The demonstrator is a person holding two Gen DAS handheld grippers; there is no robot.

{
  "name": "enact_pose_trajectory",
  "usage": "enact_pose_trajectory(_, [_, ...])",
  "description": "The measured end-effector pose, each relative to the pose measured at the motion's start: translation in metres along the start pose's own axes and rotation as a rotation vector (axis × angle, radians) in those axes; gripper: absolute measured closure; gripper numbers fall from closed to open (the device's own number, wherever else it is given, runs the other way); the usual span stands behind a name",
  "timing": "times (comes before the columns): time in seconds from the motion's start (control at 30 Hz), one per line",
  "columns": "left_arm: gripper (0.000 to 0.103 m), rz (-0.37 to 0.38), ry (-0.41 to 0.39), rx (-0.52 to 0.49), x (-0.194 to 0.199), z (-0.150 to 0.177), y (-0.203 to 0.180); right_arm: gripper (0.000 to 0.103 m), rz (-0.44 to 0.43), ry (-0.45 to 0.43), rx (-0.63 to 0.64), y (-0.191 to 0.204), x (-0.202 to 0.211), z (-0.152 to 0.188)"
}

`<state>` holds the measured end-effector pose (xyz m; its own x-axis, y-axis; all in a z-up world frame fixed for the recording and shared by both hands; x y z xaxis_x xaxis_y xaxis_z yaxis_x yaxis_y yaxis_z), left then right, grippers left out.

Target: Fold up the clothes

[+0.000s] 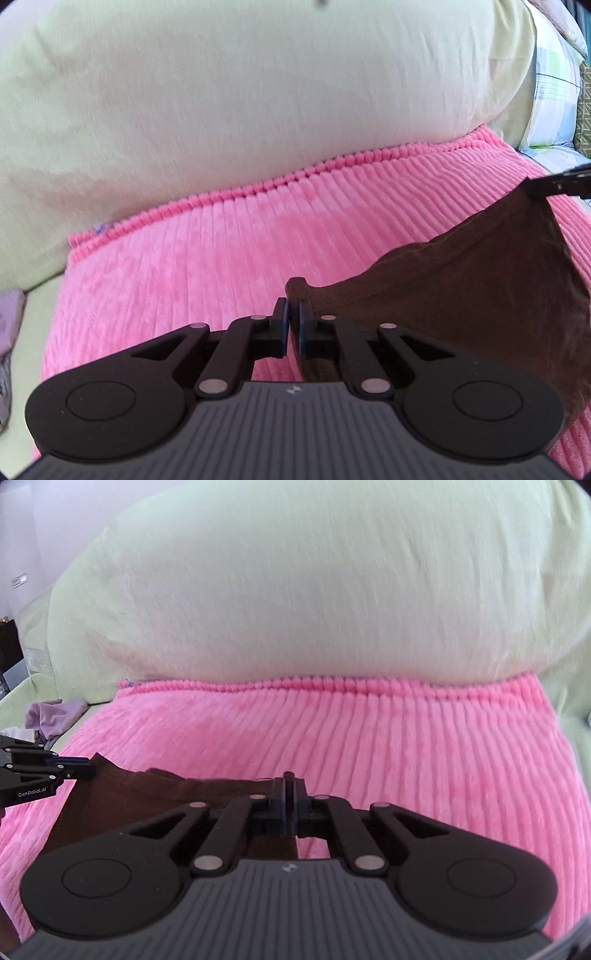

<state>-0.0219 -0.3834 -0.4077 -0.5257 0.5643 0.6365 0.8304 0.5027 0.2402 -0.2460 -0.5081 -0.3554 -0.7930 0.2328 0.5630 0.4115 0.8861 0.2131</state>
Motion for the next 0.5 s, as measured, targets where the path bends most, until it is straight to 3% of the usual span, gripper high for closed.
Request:
enact_pose_trajectory(0.1, [0.100, -0.009, -0.012, 0.005, -0.002, -0.003, 0.000, 0.101, 0.017, -0.014, -0.027, -0.006, -0.005, 0.000])
enact_pose_trajectory(0.2, [0.100, -0.009, -0.001, 0.006, -0.009, -0.001, -0.002, 0.101, 0.028, 0.026, -0.065, -0.015, -0.013, 0.006])
enact_pose_trajectory(0.33, [0.098, -0.002, 0.103, -0.026, -0.038, 0.018, -0.012, 0.099, 0.046, 0.168, -0.131, -0.030, -0.046, 0.031])
enact_pose_trajectory(0.4, [0.086, -0.006, 0.111, -0.036, -0.041, 0.021, -0.014, 0.085, 0.073, 0.227, -0.142, -0.032, -0.056, 0.037])
enact_pose_trajectory(0.47, [0.084, -0.042, 0.118, -0.018, -0.038, 0.021, -0.005, 0.062, 0.106, 0.215, -0.128, -0.029, -0.050, 0.035])
enact_pose_trajectory(0.5, [0.084, -0.059, 0.126, -0.004, -0.037, 0.022, 0.001, 0.062, 0.131, 0.208, -0.111, -0.027, -0.045, 0.034])
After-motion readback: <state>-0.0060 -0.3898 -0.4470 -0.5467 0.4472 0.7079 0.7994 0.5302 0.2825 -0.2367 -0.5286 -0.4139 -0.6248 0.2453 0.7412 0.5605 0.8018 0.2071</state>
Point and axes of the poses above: each gripper's, at about its wrist camera, not at the fingertips, and x roughly against the way its jaws point, y to its left, z to its underside, the point moved 5 cm from there along -x, roughly the way its jaws point, and after that the axes turned 8 degrees about -z, right-handed, at the moved point
